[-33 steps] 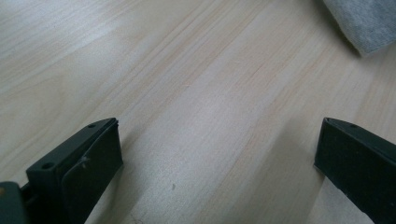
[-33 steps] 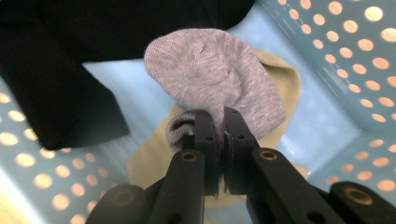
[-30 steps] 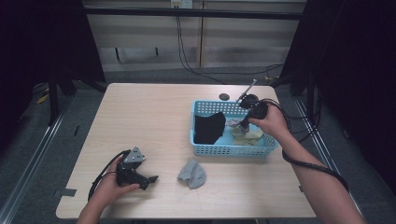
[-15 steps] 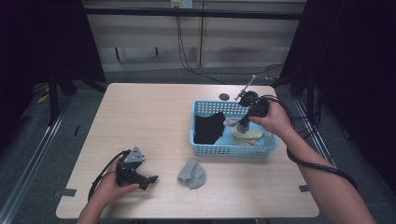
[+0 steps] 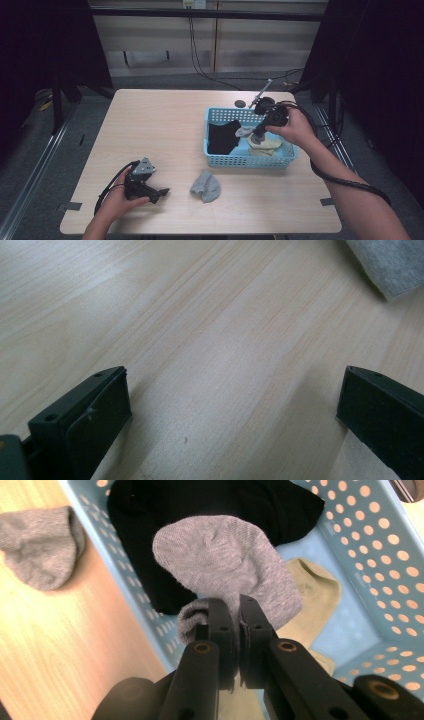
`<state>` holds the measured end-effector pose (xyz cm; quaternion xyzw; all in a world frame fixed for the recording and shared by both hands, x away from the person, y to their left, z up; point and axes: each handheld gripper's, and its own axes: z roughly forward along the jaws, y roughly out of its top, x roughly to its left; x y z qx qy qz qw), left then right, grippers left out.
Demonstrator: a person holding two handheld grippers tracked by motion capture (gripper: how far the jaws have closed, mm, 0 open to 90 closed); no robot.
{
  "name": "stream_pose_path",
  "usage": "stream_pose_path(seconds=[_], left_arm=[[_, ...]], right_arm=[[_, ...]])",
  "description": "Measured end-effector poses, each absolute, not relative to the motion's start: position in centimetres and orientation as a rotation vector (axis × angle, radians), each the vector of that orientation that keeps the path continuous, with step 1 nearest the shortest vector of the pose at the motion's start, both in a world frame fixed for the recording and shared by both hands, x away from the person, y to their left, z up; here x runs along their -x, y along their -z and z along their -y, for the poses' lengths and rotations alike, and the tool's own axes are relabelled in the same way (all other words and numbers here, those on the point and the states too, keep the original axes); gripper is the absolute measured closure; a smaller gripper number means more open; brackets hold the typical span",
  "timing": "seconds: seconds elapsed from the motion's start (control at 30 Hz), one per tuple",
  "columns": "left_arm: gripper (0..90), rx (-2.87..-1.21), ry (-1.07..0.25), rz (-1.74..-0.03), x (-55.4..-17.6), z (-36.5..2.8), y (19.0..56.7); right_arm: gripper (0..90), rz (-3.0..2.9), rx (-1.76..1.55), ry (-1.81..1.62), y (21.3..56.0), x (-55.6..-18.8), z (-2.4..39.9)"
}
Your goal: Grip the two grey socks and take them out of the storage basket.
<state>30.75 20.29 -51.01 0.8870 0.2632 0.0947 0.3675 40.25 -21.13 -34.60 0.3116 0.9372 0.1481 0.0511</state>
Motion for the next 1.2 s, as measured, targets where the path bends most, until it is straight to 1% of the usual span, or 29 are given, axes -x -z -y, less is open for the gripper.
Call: stream_pose_path(seconds=[0.57,1.2], left_arm=[[0.0,-2.277,-0.244,-0.675,-30.8,-20.3,51.0],[0.0,-2.278,-0.243,-0.677,-30.7,-20.3,51.0]], right_arm=[[86.5,-2.891,-0.848,-0.471,32.9,-38.4,19.3],[86.3,-2.941,-0.723,-0.494,31.8,-36.3,17.0]])
